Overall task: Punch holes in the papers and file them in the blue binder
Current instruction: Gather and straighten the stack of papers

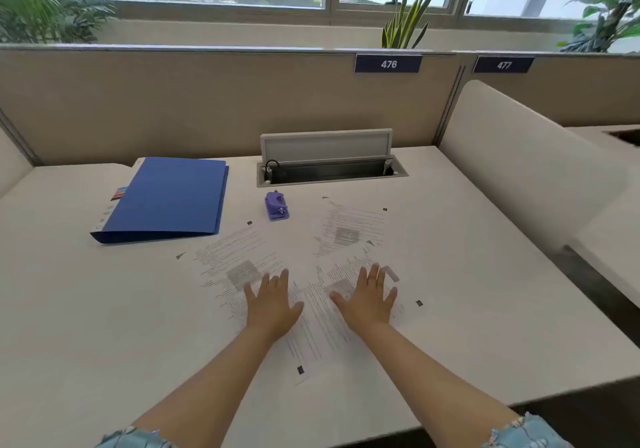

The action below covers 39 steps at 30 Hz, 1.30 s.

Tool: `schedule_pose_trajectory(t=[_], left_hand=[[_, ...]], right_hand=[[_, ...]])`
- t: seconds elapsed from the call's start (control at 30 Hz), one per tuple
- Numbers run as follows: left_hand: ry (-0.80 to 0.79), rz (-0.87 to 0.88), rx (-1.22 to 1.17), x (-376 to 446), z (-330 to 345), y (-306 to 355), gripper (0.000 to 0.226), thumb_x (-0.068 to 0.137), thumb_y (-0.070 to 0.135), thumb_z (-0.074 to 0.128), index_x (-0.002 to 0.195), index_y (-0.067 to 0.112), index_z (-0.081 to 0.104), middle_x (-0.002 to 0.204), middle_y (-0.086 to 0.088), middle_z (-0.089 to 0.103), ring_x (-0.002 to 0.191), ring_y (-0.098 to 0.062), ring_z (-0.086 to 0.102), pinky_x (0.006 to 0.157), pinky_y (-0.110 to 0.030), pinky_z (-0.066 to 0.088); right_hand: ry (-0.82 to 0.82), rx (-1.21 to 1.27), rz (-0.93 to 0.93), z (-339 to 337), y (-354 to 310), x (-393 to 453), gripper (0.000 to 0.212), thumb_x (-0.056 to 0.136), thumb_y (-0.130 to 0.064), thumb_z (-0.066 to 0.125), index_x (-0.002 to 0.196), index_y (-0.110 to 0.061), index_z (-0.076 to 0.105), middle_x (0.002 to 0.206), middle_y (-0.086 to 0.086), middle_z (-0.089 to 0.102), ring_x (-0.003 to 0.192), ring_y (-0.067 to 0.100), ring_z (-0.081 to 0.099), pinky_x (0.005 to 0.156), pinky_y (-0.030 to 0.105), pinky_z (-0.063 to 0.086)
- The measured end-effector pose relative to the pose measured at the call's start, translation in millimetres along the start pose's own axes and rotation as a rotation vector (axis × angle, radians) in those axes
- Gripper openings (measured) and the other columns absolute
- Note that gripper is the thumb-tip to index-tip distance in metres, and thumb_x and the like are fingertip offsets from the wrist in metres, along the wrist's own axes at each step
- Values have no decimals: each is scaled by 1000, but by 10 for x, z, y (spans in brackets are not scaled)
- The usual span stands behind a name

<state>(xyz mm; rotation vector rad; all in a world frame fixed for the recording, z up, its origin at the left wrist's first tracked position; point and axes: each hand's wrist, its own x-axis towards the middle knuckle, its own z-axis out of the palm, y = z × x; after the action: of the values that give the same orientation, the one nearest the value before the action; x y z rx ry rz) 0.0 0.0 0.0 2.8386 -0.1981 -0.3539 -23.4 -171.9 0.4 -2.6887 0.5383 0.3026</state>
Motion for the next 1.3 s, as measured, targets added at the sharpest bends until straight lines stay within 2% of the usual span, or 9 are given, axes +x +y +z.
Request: schedule_pose_trajectory(t=[0.2,0.3,0.53,0.83,0.93,1.07,1.13,1.17,1.3], left_hand=[[53,-97,-90,209,-57,165,68,88,47,49,145,16,25,148,-7,36,138,-25,30,116,-44,18],[2,-98,-142,327,-55,198,76,84,49,56,145,15,26,150,-8,33,138,-26,30,112,-38,28],[-64,-60,-30,598,55,430,92,77,59,60,148,19,18,158,-7,17,146,-26,14,118,-48,12],[-163,-149,204,876,-69,582,114,58,69,69,147,18,18,148,-8,33,140,-29,24,112,-64,2],[-139,-174,197,943,-107,589,94,65,63,68,140,20,34,141,-6,41,137,-28,28,113,-61,3],[46,-140,146,957,-122,615,31,90,30,49,116,17,60,118,-5,58,120,-26,46,113,-50,18],[91,-143,-14,914,-153,619,26,92,23,45,102,12,66,102,-5,63,104,-25,57,88,-34,40],[101,-150,-101,886,-186,620,26,93,24,47,98,10,67,96,-5,64,95,-24,60,76,-30,41],[220,-202,-298,728,-404,543,24,91,27,53,93,10,70,90,-4,68,79,-19,59,66,-29,45]], right_hand=[[-96,-97,-42,-229,186,382,98,83,-63,49,151,-13,0,159,13,-12,147,28,-15,114,60,-1],[-169,-109,-2,-367,314,595,111,74,-64,61,151,-16,-3,159,14,-12,146,32,-15,113,62,2],[-336,-222,-49,-339,418,776,122,66,-63,70,150,-22,-8,158,11,-19,146,32,-16,113,62,9],[-346,-255,-52,-313,462,804,120,66,-68,65,150,-26,-10,158,7,-22,145,31,-17,110,65,13],[-352,-255,-53,-327,449,803,120,66,-68,66,150,-25,-9,158,7,-22,145,32,-17,110,64,14],[-351,-270,-75,-374,418,789,119,68,-66,66,150,-22,-8,157,12,-19,145,34,-15,111,63,11],[-349,-268,-90,-394,409,796,119,68,-66,66,150,-20,-7,157,15,-18,145,34,-15,112,62,8],[-343,-249,-93,-412,400,807,120,68,-66,66,150,-20,-7,157,16,-18,145,34,-15,113,62,7],[-256,-58,-96,-544,321,860,121,66,-73,61,151,-20,-9,158,14,-13,146,32,-11,113,60,9]])
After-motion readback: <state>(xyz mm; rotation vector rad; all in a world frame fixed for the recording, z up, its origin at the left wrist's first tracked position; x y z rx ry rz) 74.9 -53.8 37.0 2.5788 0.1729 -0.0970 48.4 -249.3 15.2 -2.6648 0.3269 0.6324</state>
